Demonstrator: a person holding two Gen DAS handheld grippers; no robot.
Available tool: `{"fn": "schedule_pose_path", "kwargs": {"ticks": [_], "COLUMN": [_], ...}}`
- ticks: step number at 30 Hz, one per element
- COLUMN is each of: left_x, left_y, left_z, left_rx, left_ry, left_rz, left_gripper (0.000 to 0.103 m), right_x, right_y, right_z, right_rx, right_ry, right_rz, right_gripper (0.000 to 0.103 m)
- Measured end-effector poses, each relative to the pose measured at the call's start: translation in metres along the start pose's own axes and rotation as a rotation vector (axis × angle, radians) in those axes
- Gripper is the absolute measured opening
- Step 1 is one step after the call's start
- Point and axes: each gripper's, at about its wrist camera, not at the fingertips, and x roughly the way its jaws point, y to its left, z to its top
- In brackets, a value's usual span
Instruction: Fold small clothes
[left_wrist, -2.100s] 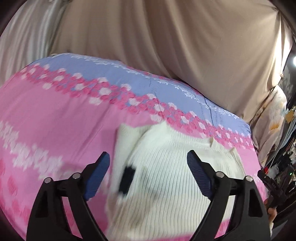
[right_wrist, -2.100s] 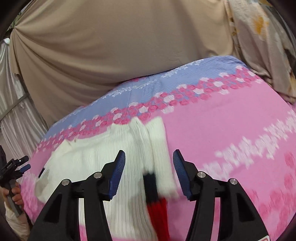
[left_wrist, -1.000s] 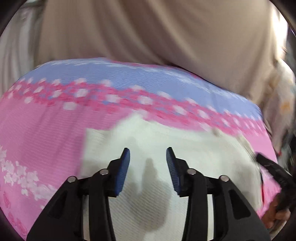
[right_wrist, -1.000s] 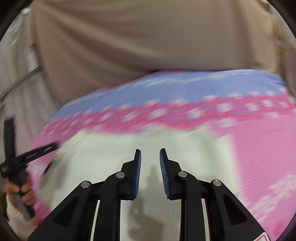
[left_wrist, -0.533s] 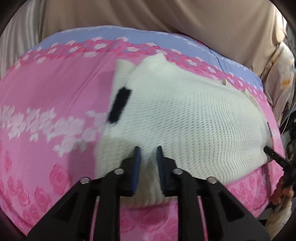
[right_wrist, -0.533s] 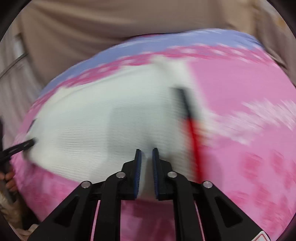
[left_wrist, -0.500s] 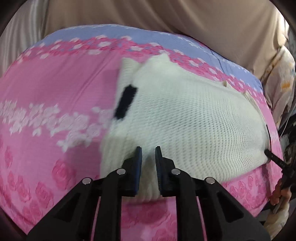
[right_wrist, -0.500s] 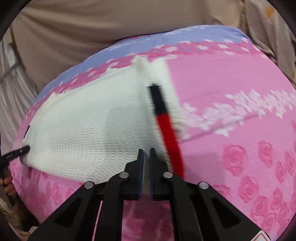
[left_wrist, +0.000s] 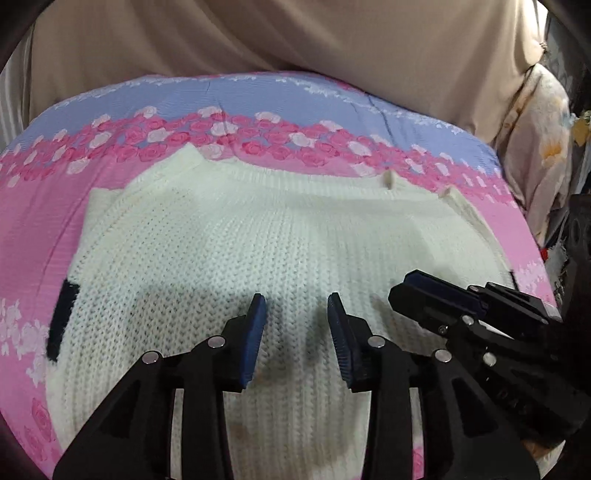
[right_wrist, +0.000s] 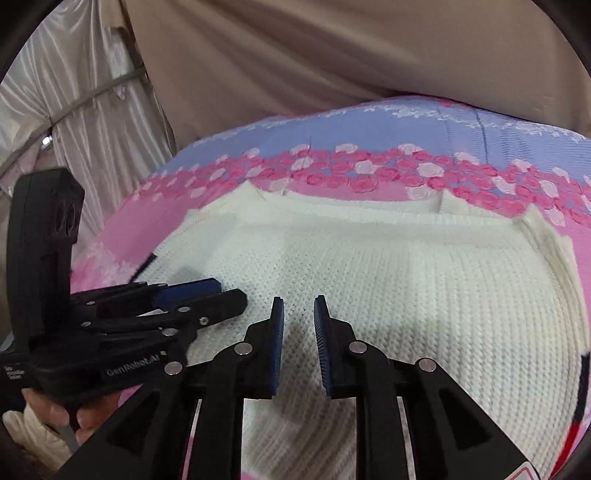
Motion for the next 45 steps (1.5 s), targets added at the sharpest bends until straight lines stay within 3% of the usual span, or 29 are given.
{"fn": "schedule_pose_path", "kwargs": {"ticks": [1, 2, 3, 7, 9, 11, 12, 13, 17, 20, 21, 23, 24, 26, 30, 33, 36, 40, 45], "left_x": [0.004, 0.002, -0.002, -0.021, -0.019, -0.024, -0.026, -0.028, -0.022, -0.006, -0.003, -0.006, -0.008, -0.018, -0.032, -0.034, -0.040, -0.063, -0.079], "left_y": [0.006, 0.012, 0.019, 0.072, 0.096, 0.103, 0.099, 0.093, 0.065, 0.066, 0.069, 0.077, 0.080, 0.087, 0.098, 0.101, 0.099, 0.105, 0.123], "left_z": [0.001, 0.002, 0.002, -0.004, -0.009, -0.010, -0.009, -0.005, 0.008, 0.011, 0.012, 0.010, 0.009, 0.005, -0.006, -0.014, -0.020, -0.028, -0.039], "left_rx": [-0.002, -0.007, -0.015, -0.055, -0.117, -0.161, -0.162, -0.158, -0.105, -0.117, -0.123, -0.144, -0.156, -0.183, -0.199, -0.212, -0.199, -0.217, -0.283], "left_ry": [-0.007, -0.012, -0.013, -0.061, -0.029, -0.032, -0.035, -0.048, -0.074, -0.042, -0.041, -0.040, -0.038, -0.042, -0.055, -0.043, -0.039, -0.063, -0.078], "left_rz": [0.005, -0.008, -0.017, 0.172, 0.068, 0.030, 0.041, 0.048, 0.080, 0.091, 0.086, 0.071, 0.067, 0.061, 0.084, 0.060, 0.061, 0.043, 0.029], "left_gripper": [0.033, 0.033, 0.031, 0.029, 0.029, 0.026, 0.026, 0.027, 0.029, 0.029, 0.030, 0.032, 0.032, 0.031, 0.031, 0.031, 0.031, 0.036, 0.040], "right_x": [0.003, -0.005, -0.012, -0.062, -0.081, -0.094, -0.099, -0.103, -0.087, -0.043, -0.027, -0.030, -0.040, -0.058, -0.064, -0.037, -0.041, -0.052, -0.009], "right_y": [-0.010, -0.022, -0.041, -0.135, -0.172, -0.187, -0.184, -0.173, -0.143, -0.159, -0.170, -0.181, -0.180, -0.168, -0.139, -0.125, -0.106, -0.054, 0.008], "right_z": [-0.002, -0.010, -0.013, -0.043, -0.057, -0.062, -0.059, -0.050, -0.012, 0.001, 0.004, 0.005, 0.007, 0.006, -0.006, -0.014, -0.009, 0.001, -0.002], "right_rx": [0.002, 0.021, 0.063, 0.290, 0.407, 0.484, 0.487, 0.450, 0.324, 0.320, 0.350, 0.423, 0.440, 0.422, 0.371, 0.311, 0.281, 0.199, 0.063], "right_ry": [0.002, 0.001, -0.006, -0.072, -0.093, -0.127, -0.140, -0.159, -0.171, -0.060, -0.025, -0.047, -0.063, -0.112, -0.110, -0.043, -0.054, -0.082, 0.023], "right_rz": [-0.050, -0.063, -0.061, -0.139, -0.219, -0.176, -0.185, -0.214, -0.176, -0.269, -0.295, -0.237, -0.229, -0.223, -0.197, -0.256, -0.299, -0.109, -0.033], "right_gripper": [0.016, 0.007, 0.006, 0.000, 0.000, 0.000, 0.000, 0.013, 0.016, 0.018, 0.011, 0.006, 0.008, 0.021, 0.021, 0.022, 0.025, 0.025, 0.029]}}
